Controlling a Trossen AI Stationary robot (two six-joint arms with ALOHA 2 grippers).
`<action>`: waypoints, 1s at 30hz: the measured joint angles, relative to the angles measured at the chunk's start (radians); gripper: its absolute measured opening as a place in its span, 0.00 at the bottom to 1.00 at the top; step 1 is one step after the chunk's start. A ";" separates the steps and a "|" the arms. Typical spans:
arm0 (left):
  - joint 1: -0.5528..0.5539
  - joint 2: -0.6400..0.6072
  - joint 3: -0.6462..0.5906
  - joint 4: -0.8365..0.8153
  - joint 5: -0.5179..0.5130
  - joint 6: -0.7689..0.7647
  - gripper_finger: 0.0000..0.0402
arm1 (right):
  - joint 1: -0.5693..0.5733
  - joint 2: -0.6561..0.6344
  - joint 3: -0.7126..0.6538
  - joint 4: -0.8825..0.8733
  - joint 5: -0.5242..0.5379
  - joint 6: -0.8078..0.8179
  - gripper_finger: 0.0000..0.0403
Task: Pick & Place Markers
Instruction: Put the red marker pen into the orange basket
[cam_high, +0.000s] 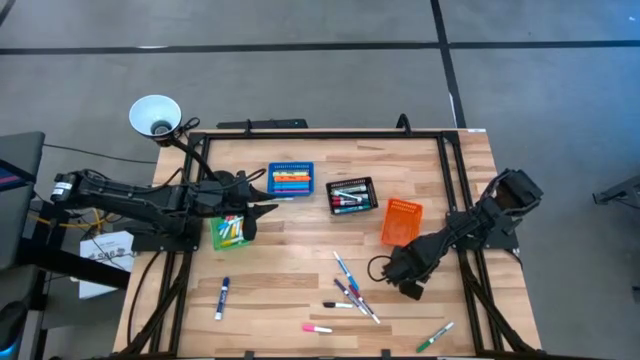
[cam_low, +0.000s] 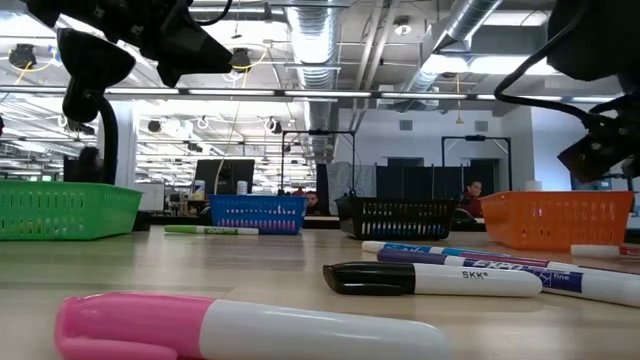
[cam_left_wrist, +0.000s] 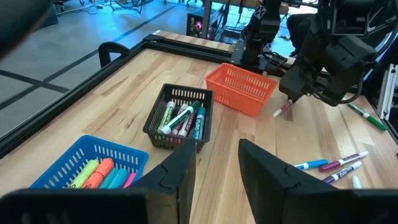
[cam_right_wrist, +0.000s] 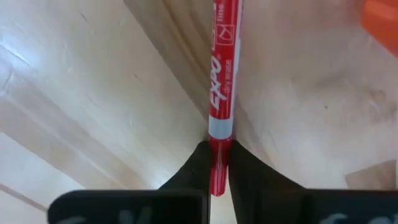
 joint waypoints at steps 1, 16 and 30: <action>0.000 0.000 0.000 0.000 0.000 0.000 0.29 | 0.004 -0.004 0.000 0.000 0.000 0.008 0.05; 0.000 0.000 0.000 0.000 0.000 0.000 0.29 | 0.028 -0.105 0.185 -0.030 0.351 0.206 0.06; 0.000 0.000 0.000 0.000 0.000 0.000 0.29 | -0.148 -0.224 0.225 -0.344 0.431 0.697 0.11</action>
